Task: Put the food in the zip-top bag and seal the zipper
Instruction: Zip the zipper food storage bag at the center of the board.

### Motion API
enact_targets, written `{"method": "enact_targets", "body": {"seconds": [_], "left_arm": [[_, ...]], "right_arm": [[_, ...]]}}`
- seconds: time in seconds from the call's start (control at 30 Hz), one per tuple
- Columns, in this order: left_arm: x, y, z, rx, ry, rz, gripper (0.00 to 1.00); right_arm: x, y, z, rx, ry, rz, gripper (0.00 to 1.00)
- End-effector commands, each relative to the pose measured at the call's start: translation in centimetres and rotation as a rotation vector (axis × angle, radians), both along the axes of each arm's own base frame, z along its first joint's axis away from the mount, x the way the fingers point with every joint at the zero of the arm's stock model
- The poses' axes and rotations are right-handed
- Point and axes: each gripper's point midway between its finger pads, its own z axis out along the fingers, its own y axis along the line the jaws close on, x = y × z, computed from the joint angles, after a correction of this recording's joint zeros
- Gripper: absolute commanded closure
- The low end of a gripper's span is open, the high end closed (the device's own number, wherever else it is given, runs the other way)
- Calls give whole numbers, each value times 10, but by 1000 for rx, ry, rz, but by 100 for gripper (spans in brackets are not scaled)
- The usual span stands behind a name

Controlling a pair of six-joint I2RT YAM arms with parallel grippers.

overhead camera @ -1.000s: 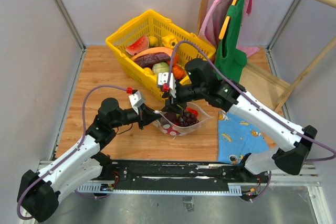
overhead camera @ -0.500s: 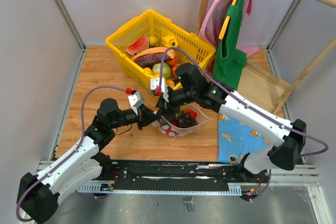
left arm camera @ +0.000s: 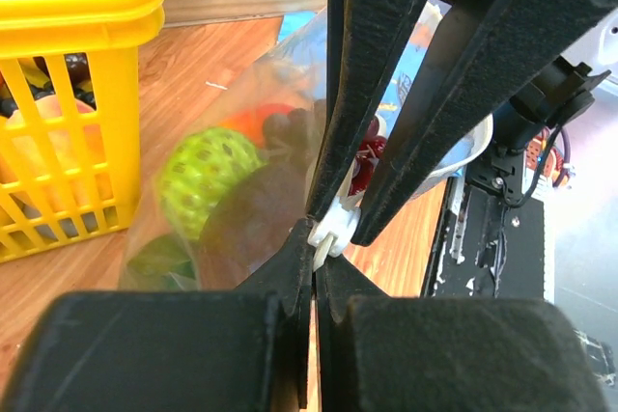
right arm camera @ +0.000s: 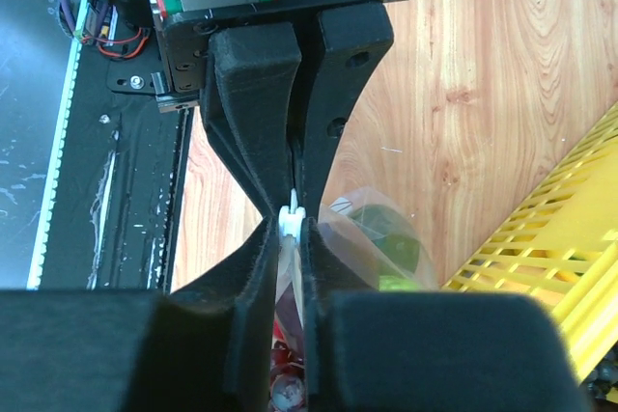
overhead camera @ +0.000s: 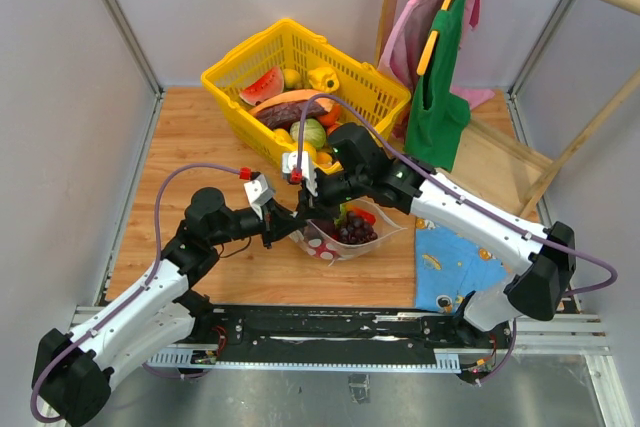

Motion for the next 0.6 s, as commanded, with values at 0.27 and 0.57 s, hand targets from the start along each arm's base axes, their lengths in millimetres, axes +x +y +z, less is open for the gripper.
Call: {"method": "enact_targets", "body": {"seconds": [0.27, 0.57], "left_arm": [[7, 5, 29, -56, -58, 70, 100], [12, 7, 27, -55, -41, 105, 100]], "right_arm": [[8, -24, -14, -125, -78, -55, 99], [20, -49, -15, -202, -141, -122, 99]]}}
